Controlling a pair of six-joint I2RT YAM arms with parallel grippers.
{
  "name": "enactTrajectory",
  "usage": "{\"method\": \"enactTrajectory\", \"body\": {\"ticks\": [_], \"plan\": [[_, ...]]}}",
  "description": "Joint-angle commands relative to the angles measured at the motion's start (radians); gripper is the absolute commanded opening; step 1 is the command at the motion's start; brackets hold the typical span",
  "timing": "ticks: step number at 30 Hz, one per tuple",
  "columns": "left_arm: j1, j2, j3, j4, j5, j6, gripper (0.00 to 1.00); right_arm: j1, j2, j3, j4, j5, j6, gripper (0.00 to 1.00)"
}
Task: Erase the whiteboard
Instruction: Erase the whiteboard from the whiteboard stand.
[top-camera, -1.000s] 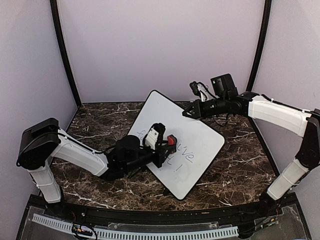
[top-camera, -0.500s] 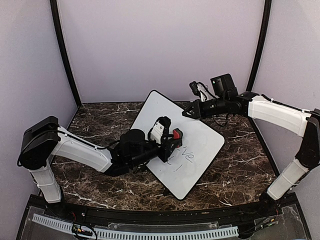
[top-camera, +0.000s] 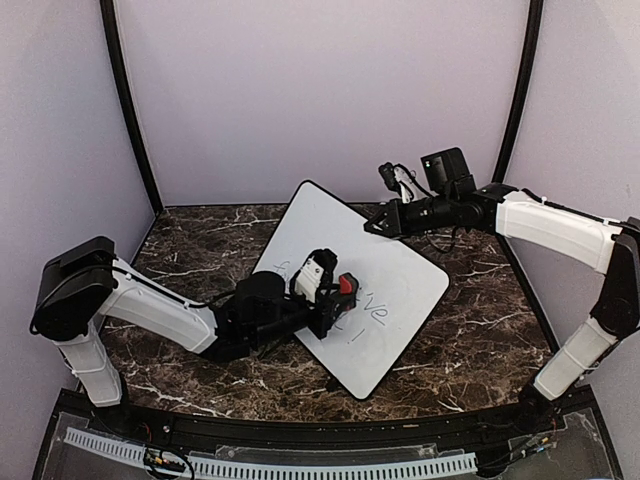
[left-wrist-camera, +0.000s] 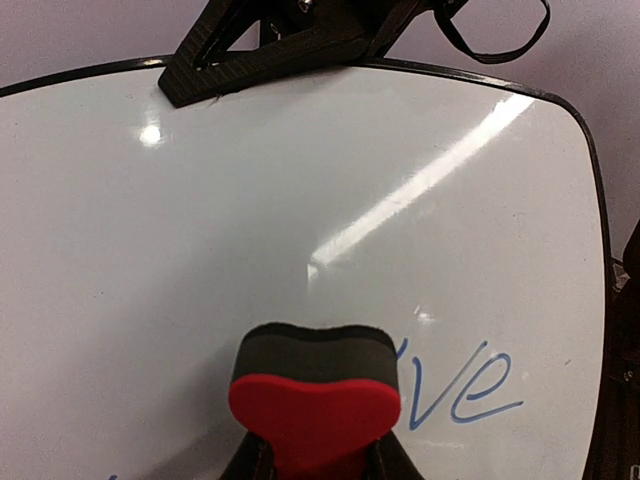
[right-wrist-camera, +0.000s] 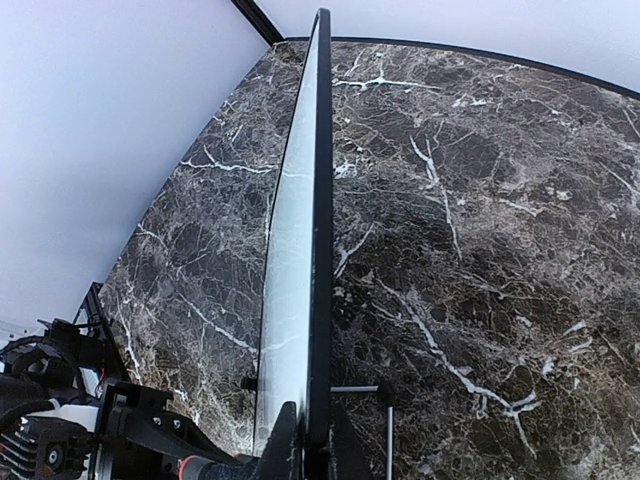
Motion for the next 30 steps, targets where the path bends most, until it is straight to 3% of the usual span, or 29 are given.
{"method": "enactTrajectory", "body": {"ticks": [1,9,23,30], "plan": [[0.0,0.053,0.063,-0.15,-0.005,0.014,0.0,0.073,0.054,-0.041,0.03,-0.041,-0.158,0.0],[0.002,0.062,0.149,-0.145,-0.05,0.047,0.0,0.071,0.05,-0.042,0.03,-0.041,-0.158,0.0],[0.003,0.038,-0.047,-0.122,0.001,-0.025,0.0,0.071,0.051,-0.044,0.031,-0.041,-0.158,0.0],[0.001,0.041,0.003,-0.125,0.009,0.007,0.0,0.071,0.056,-0.042,0.031,-0.039,-0.158,0.0]]}}
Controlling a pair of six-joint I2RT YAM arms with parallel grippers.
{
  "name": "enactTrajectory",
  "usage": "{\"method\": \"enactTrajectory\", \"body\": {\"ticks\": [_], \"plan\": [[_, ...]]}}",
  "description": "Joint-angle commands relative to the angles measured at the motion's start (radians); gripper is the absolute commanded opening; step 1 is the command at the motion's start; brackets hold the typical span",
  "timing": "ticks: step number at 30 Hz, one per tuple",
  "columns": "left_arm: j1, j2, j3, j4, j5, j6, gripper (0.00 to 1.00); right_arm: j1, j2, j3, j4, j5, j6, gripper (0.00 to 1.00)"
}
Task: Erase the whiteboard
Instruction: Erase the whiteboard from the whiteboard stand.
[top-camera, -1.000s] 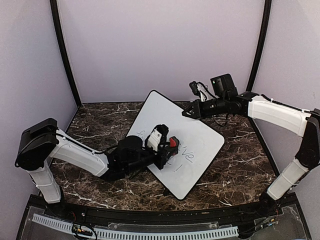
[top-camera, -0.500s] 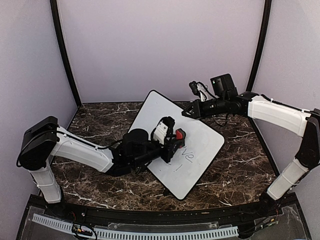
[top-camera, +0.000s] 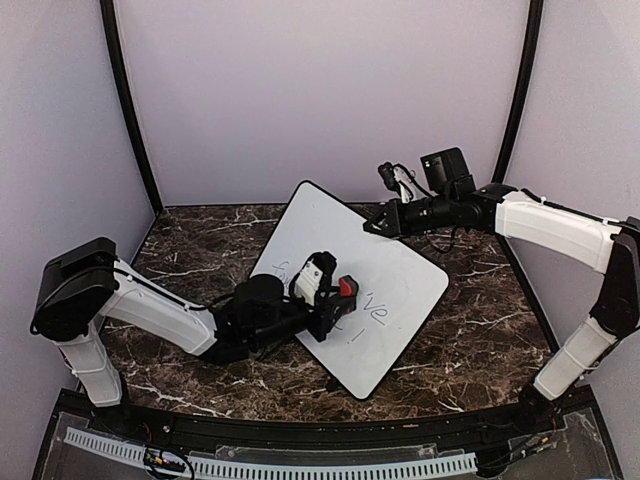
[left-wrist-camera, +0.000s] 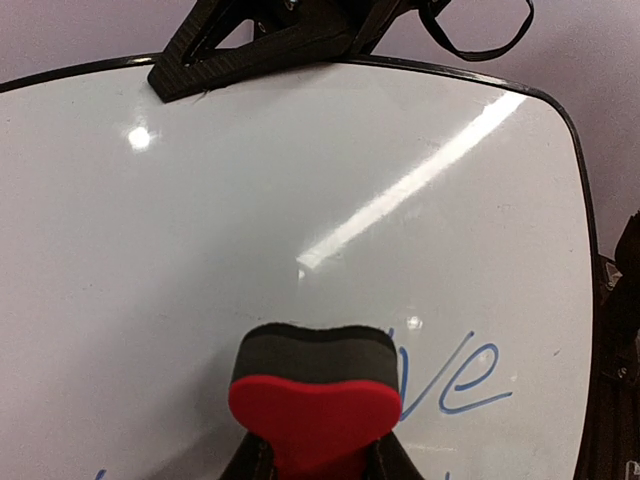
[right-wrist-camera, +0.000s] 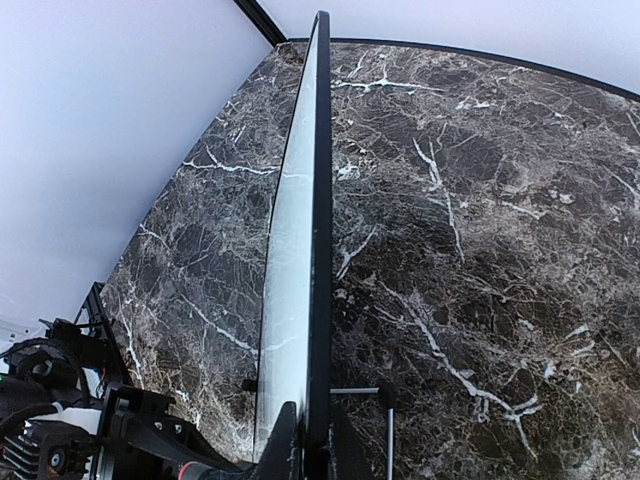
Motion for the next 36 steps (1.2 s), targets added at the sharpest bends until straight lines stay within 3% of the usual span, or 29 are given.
{"method": "enactTrajectory", "body": {"ticks": [1,10,17,26,36], "plan": [[0.006,0.046,0.034,-0.153,0.013,0.014,0.0,0.071,0.052,-0.043,0.023,-0.035,-0.156,0.0],[0.006,0.064,0.22,-0.198,-0.01,0.071,0.0,0.071,0.05,-0.043,0.023,-0.034,-0.158,0.0],[0.002,0.047,0.14,-0.217,0.03,0.026,0.0,0.07,0.051,-0.043,0.022,-0.035,-0.158,0.0],[-0.047,0.021,0.032,-0.239,-0.028,0.021,0.0,0.071,0.055,-0.041,0.021,-0.035,-0.158,0.0],[-0.033,0.08,0.201,-0.222,-0.084,0.072,0.0,0.071,0.053,-0.043,0.021,-0.035,-0.158,0.0]]}}
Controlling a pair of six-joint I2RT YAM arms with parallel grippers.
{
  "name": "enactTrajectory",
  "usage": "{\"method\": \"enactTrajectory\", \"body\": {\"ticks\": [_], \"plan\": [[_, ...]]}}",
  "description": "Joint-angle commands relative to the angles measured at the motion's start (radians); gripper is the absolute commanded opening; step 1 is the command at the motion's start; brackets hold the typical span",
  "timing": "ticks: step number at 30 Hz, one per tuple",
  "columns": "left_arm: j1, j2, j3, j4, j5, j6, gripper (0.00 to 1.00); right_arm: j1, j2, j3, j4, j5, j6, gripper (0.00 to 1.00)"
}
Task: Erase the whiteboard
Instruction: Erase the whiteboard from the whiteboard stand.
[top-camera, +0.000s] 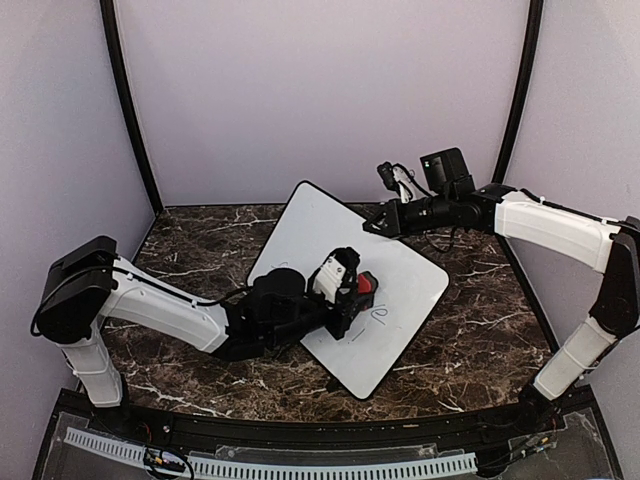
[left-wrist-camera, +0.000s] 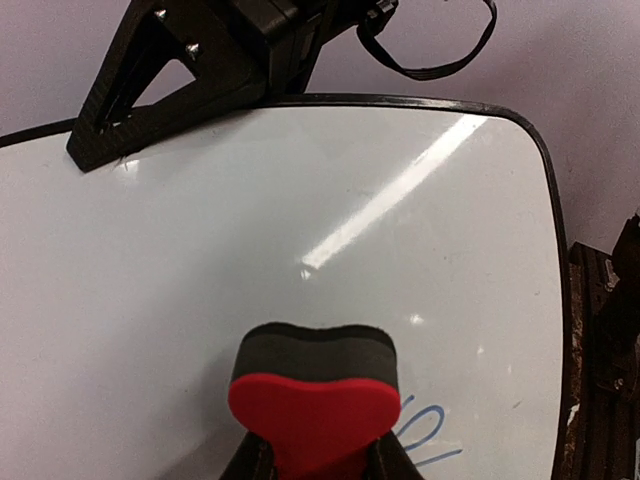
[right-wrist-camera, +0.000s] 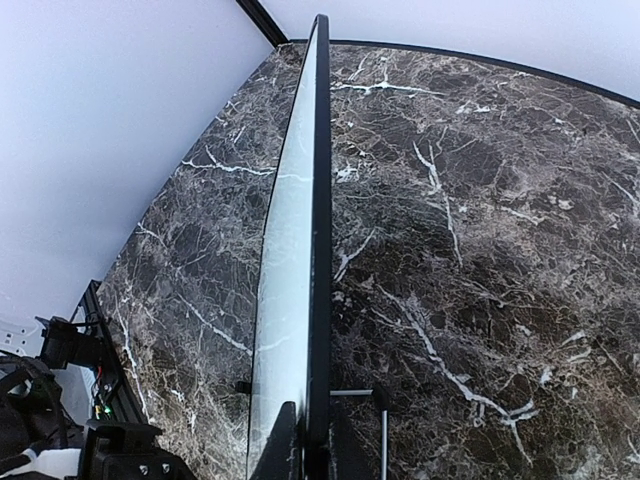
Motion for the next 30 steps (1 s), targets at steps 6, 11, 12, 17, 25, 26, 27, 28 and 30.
{"method": "enactTrajectory", "body": {"ticks": [6,11,12,17,25,26,27,28,30], "plan": [[0.065,0.063,0.135,-0.1,-0.003,0.038,0.0,0.071,0.048,-0.043,0.012,-0.034,-0.142,0.0],[0.071,0.043,0.094,-0.1,0.024,0.013,0.0,0.071,0.049,-0.043,0.013,-0.034,-0.142,0.0],[0.07,0.04,0.066,-0.097,0.037,-0.004,0.0,0.071,0.049,-0.043,0.013,-0.035,-0.142,0.0],[0.038,0.017,-0.042,-0.088,0.036,-0.029,0.0,0.069,0.052,-0.042,0.013,-0.037,-0.142,0.0],[0.0,0.007,-0.091,-0.087,0.049,0.009,0.0,0.069,0.057,-0.04,0.013,-0.04,-0.142,0.0],[-0.002,0.012,-0.083,-0.088,0.051,0.012,0.0,0.07,0.058,-0.04,0.014,-0.042,-0.142,0.0],[-0.003,0.015,-0.062,-0.09,0.057,0.016,0.0,0.068,0.058,-0.04,0.014,-0.042,-0.142,0.0],[-0.004,0.021,-0.051,-0.092,0.059,0.018,0.0,0.068,0.058,-0.04,0.013,-0.042,-0.142,0.0],[-0.004,0.031,-0.015,-0.092,0.056,0.023,0.0,0.067,0.059,-0.04,0.014,-0.042,-0.142,0.0]]}}
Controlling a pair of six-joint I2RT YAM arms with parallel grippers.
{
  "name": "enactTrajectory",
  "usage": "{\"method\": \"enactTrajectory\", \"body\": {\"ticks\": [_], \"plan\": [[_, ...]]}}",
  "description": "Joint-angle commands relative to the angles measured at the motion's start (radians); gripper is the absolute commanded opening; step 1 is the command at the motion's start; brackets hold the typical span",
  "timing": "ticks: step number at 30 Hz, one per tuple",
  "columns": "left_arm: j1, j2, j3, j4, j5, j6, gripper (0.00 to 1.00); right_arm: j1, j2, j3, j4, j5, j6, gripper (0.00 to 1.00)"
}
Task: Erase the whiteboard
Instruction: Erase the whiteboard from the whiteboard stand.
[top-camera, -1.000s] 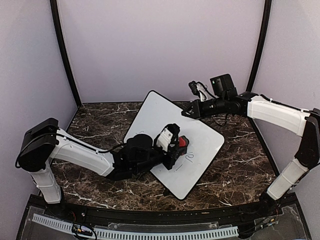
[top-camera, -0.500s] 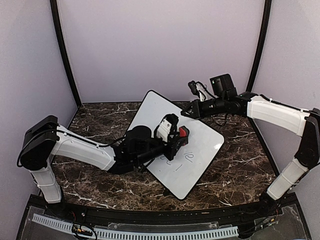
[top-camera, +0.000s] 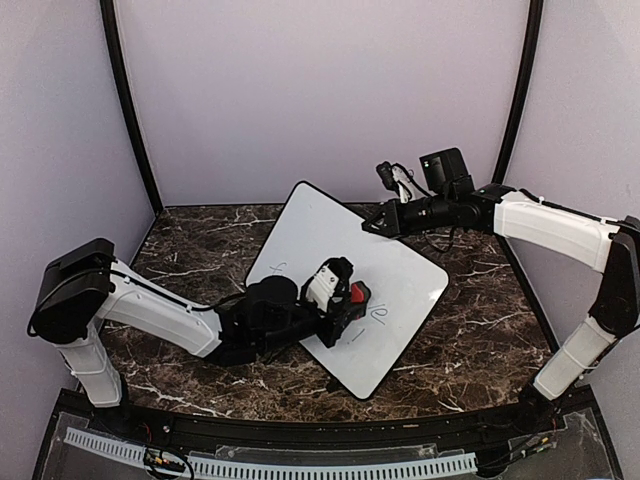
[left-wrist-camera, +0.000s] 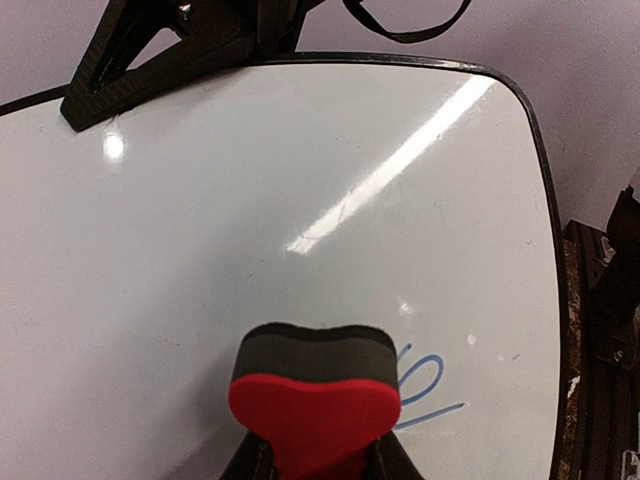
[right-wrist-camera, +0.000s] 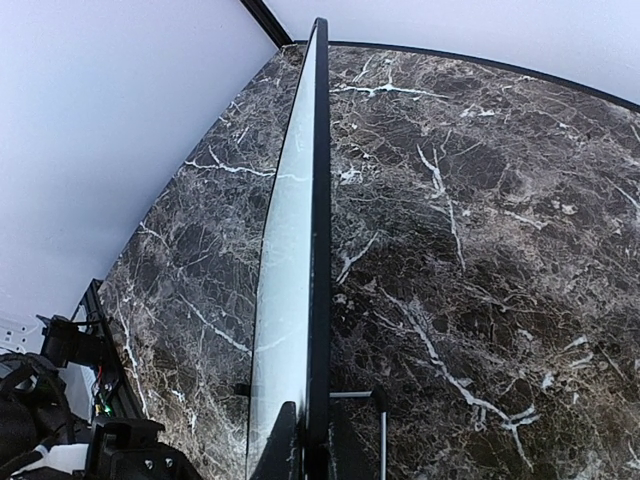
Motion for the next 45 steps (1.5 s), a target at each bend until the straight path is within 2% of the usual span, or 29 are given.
{"method": "enactTrajectory", "body": {"ticks": [1,8,12,26,33,40,45], "plan": [[-0.004,0.052,0.063,-0.115,0.014,0.016,0.0,0.067,0.054,-0.041,0.005,-0.035,-0.136,0.0],[-0.004,0.093,0.182,-0.122,0.013,0.043,0.0,0.064,0.054,-0.042,0.006,-0.036,-0.135,0.0],[-0.004,0.099,0.195,-0.127,0.005,0.04,0.0,0.065,0.052,-0.043,0.005,-0.036,-0.135,0.0],[-0.005,-0.001,-0.032,-0.153,-0.016,0.009,0.0,0.064,0.05,-0.044,0.006,-0.033,-0.135,0.0],[-0.019,0.055,0.079,-0.149,0.004,0.011,0.0,0.064,0.051,-0.044,0.004,-0.033,-0.135,0.0],[-0.014,0.094,0.226,-0.17,-0.079,0.021,0.0,0.064,0.053,-0.042,0.006,-0.033,-0.134,0.0],[-0.003,0.088,0.219,-0.176,-0.092,0.022,0.0,0.064,0.05,-0.045,0.006,-0.035,-0.133,0.0]]}}
